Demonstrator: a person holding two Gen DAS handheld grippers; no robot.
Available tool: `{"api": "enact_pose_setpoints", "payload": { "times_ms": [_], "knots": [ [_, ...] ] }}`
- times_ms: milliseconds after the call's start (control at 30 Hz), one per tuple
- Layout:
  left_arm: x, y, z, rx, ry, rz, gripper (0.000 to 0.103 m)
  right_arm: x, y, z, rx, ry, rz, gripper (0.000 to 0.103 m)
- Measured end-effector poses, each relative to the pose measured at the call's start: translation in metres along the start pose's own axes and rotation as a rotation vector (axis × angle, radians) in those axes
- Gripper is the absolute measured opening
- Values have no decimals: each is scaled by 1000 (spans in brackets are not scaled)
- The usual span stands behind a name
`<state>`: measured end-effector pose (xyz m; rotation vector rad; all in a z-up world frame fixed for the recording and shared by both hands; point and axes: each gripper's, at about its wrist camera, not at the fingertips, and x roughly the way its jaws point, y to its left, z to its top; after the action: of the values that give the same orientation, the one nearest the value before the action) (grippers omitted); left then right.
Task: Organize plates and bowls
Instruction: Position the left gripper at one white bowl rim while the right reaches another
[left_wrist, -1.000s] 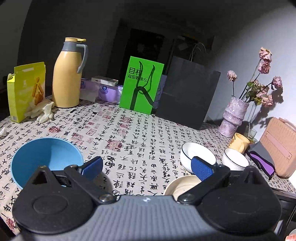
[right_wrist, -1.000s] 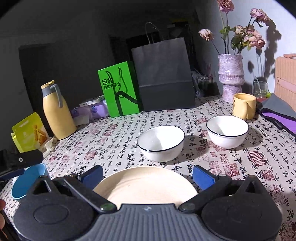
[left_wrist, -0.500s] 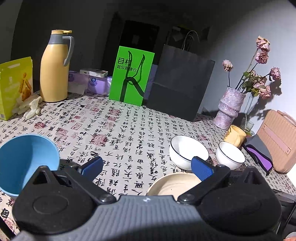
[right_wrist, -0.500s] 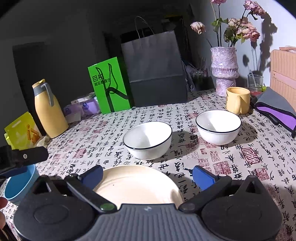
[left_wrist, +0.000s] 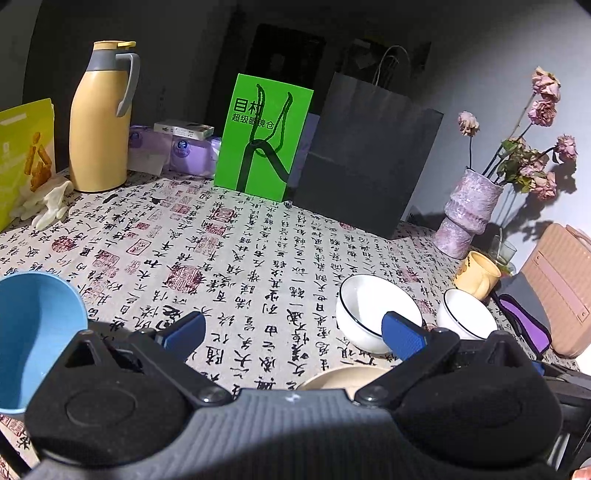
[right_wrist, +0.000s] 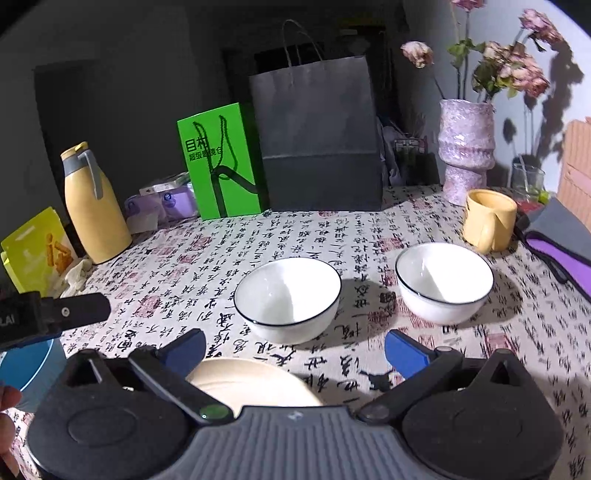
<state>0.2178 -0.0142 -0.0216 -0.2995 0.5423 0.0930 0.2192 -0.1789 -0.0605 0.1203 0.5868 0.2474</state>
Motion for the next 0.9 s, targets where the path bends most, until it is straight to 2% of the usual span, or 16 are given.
{"api": "enact_pose_setpoints", "payload": {
  "times_ms": [300, 467, 600, 767, 900],
  "knots": [
    [11, -9, 10, 12, 7, -15, 103, 18, 0, 25, -85, 52, -1, 103],
    [18, -13, 16, 13, 8, 4, 103, 26, -5, 41, -118, 58, 55, 103],
    [24, -15, 23, 7, 9, 24, 103, 41, -6, 59, -143, 93, 64, 103],
    [39, -12, 32, -25, 64, 53, 103, 60, -6, 83, -178, 120, 60, 101],
    [51, -7, 38, -81, 107, 77, 103, 81, -4, 103, -171, 165, 93, 101]
  ]
}}
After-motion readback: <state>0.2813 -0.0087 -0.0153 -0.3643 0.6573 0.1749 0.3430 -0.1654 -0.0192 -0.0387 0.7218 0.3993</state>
